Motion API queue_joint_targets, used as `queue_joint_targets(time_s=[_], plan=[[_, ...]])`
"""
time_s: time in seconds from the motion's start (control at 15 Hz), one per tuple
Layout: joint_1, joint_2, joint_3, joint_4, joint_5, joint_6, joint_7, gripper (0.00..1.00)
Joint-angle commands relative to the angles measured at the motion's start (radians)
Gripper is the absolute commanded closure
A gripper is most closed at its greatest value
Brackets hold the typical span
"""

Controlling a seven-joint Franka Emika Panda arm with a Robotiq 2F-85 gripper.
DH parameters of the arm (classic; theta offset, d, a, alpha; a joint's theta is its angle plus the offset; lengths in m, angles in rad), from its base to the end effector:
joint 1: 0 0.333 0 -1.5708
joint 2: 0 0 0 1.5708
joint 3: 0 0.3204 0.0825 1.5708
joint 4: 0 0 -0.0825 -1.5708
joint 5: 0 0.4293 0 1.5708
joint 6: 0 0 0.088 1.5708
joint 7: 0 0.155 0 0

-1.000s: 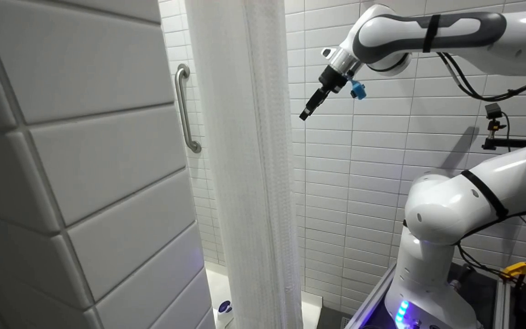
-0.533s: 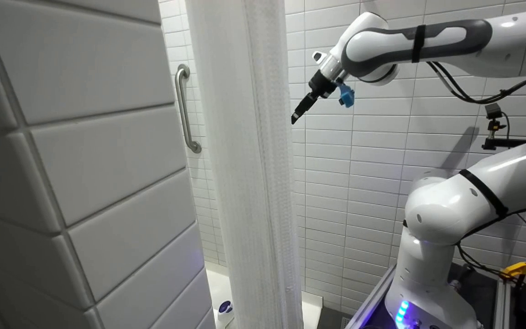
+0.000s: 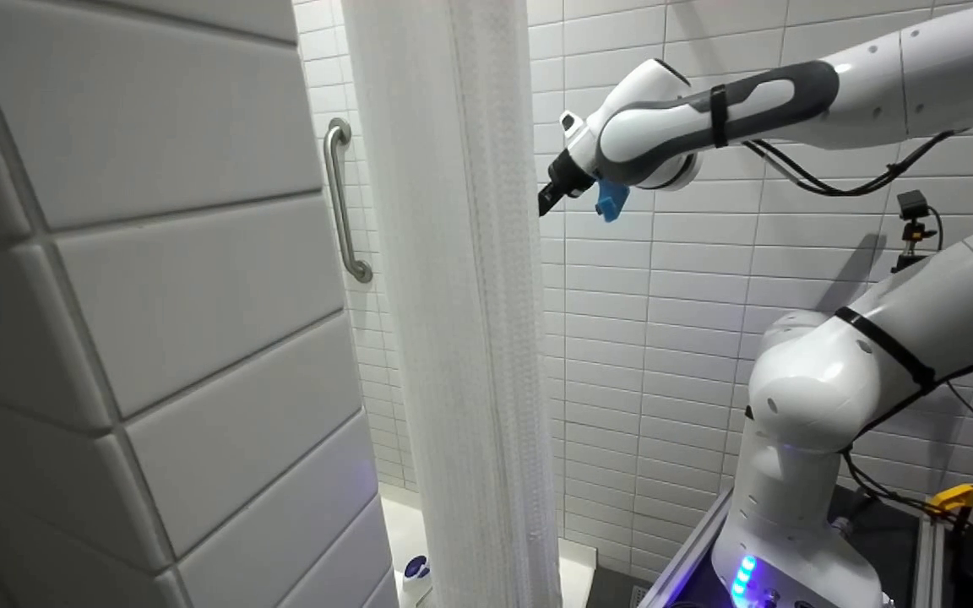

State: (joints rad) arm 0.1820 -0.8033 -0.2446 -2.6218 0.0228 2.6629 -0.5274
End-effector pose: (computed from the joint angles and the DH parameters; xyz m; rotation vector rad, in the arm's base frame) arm 0.4411 -0.0326 0.5425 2.7653 0.6255 1.2750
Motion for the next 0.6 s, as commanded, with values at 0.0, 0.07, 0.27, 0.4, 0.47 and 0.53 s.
queue_joint_targets(time_s=[0.0, 0.07, 0.27, 0.4, 0.47, 0.53], plan=[[-0.011, 0.096, 0.004, 0.009, -0.056, 0.142, 0.001, 0.00], [-0.020, 0.122, 0.005, 0.011, -0.075, 0.179, 0.003, 0.00], [-0.057, 0.198, 0.015, 0.014, -0.135, 0.284, 0.016, 0.00], [-0.089, 0.251, 0.036, 0.019, -0.172, 0.356, 0.039, 0.00], [-0.106, 0.278, 0.046, 0.027, -0.188, 0.384, 0.052, 0.00], [-0.123, 0.306, 0.059, 0.035, -0.204, 0.410, 0.064, 0.00]])
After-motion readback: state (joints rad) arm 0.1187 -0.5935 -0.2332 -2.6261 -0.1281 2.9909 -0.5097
